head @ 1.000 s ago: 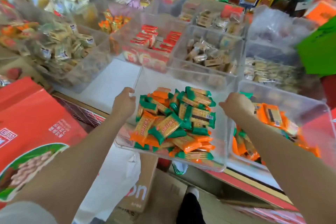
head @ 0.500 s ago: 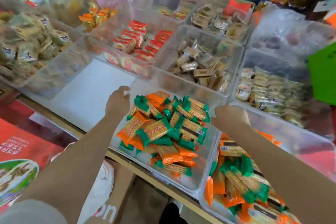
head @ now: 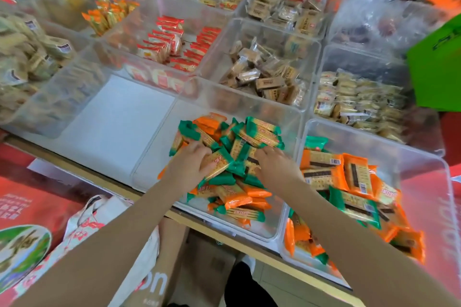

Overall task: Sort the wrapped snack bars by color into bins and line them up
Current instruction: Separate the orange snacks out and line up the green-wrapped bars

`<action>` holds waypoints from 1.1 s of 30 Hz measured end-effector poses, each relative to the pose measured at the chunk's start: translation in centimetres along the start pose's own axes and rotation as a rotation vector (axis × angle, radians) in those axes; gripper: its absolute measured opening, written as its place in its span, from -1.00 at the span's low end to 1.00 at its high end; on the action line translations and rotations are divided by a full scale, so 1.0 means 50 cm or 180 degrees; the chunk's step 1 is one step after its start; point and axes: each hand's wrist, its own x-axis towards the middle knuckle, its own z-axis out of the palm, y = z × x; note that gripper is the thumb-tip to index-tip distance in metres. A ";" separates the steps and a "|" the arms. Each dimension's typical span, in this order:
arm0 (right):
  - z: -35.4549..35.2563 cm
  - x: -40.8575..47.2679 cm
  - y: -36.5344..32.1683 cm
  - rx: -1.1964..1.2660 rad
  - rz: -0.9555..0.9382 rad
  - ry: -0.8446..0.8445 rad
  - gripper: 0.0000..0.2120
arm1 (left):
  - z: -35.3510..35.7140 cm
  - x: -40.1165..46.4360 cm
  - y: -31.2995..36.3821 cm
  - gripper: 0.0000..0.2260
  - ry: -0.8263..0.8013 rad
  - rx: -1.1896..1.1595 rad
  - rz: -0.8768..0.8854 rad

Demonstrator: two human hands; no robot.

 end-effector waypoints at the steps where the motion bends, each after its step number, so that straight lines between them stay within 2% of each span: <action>1: 0.009 0.006 -0.002 -0.0112 0.0112 -0.0077 -0.71 | 0.008 -0.002 0.000 -0.61 -0.0250 0.0023 -0.0130; 7: 0.048 0.012 -0.010 -0.0696 0.0353 0.0040 -0.66 | 0.019 0.005 0.012 -0.39 -0.0568 0.0274 -0.0389; 9: 0.051 0.011 -0.011 -0.0874 0.0488 0.0030 -0.61 | 0.022 0.003 0.017 -0.37 -0.0537 0.0357 -0.0382; 12: 0.048 0.011 -0.014 -0.0899 0.0497 0.0079 -0.55 | 0.016 -0.008 0.025 -0.40 -0.0295 0.0004 -0.0294; 14: 0.032 -0.001 -0.018 -0.0528 0.0478 0.0275 -0.52 | 0.001 -0.026 0.038 -0.46 -0.0132 -0.0456 -0.0187; 16: 0.005 -0.034 -0.019 0.0291 0.0600 0.0628 -0.46 | -0.022 -0.052 0.056 -0.51 -0.0010 -0.1007 -0.0109; 19: -0.027 -0.122 0.000 0.1234 0.1011 0.1502 -0.45 | -0.055 -0.084 0.090 -0.56 0.0140 -0.1542 -0.0016; 21: -0.028 -0.189 0.043 0.1468 0.1400 0.1778 -0.52 | -0.063 -0.096 0.126 -0.59 0.0169 -0.1610 0.0071; 24: -0.005 -0.274 0.155 0.1434 0.1898 0.1270 -0.58 | -0.054 -0.098 0.201 -0.59 0.0058 -0.1552 0.0389; 26: 0.014 -0.315 0.227 0.1272 0.1693 0.0610 -0.59 | -0.036 -0.092 0.258 -0.57 -0.0064 -0.1454 0.0623; 28: 0.026 -0.337 0.290 0.1183 0.1194 0.0130 -0.60 | -0.008 -0.079 0.314 -0.54 -0.0141 -0.1377 0.0817; 30: 0.022 -0.334 0.341 0.1389 0.0859 0.0046 -0.68 | 0.026 -0.062 0.365 -0.51 -0.0146 -0.1172 0.0864; 33: 0.008 -0.298 0.408 0.1606 0.0867 0.0280 -0.79 | 0.080 -0.051 0.431 -0.45 -0.0134 -0.0514 0.0712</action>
